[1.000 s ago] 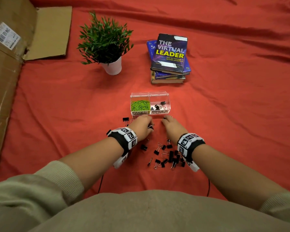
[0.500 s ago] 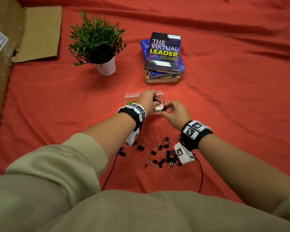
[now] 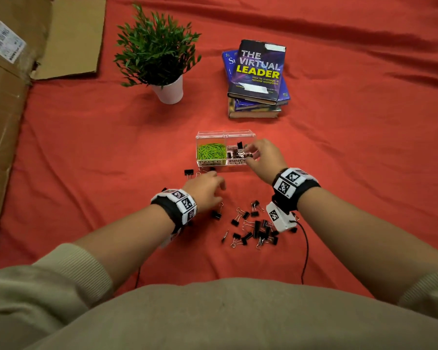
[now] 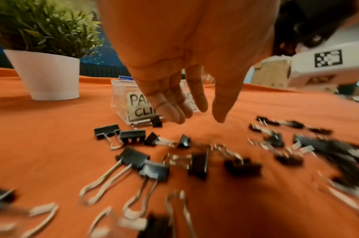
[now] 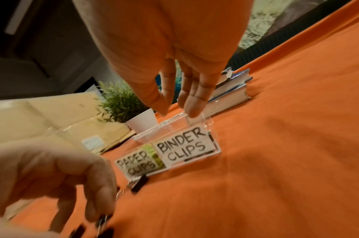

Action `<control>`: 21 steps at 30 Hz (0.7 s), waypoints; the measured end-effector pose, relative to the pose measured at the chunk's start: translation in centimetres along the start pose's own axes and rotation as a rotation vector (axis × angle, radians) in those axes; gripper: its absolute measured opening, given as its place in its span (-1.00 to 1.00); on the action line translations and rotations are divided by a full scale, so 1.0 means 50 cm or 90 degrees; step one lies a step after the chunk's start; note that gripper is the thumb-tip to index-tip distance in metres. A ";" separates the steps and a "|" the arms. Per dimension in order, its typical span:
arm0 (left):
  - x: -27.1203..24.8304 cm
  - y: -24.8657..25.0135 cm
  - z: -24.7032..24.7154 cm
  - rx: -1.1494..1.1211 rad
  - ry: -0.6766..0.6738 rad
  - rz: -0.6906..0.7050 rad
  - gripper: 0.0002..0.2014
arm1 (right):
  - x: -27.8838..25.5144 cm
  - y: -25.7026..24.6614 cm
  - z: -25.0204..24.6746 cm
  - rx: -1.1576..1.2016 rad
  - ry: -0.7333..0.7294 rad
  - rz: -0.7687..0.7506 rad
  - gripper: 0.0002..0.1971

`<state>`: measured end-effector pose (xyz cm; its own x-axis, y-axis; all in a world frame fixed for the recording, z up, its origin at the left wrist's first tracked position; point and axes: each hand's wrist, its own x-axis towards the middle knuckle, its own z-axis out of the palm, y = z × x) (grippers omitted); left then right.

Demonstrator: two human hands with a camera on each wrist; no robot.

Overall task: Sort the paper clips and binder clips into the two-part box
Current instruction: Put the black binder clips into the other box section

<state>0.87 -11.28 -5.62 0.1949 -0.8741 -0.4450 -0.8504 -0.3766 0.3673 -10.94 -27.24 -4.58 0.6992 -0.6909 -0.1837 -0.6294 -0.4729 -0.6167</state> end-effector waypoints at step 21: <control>-0.035 0.018 0.082 0.037 -0.034 -0.032 -0.50 | -0.181 0.010 0.135 -0.205 -0.297 -0.028 -0.71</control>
<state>-2.24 -8.82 -7.87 0.2130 -0.8367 -0.5045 -0.8674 -0.3996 0.2965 -15.29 -17.53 -8.38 0.7566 -0.3866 -0.5273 -0.6171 -0.6889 -0.3804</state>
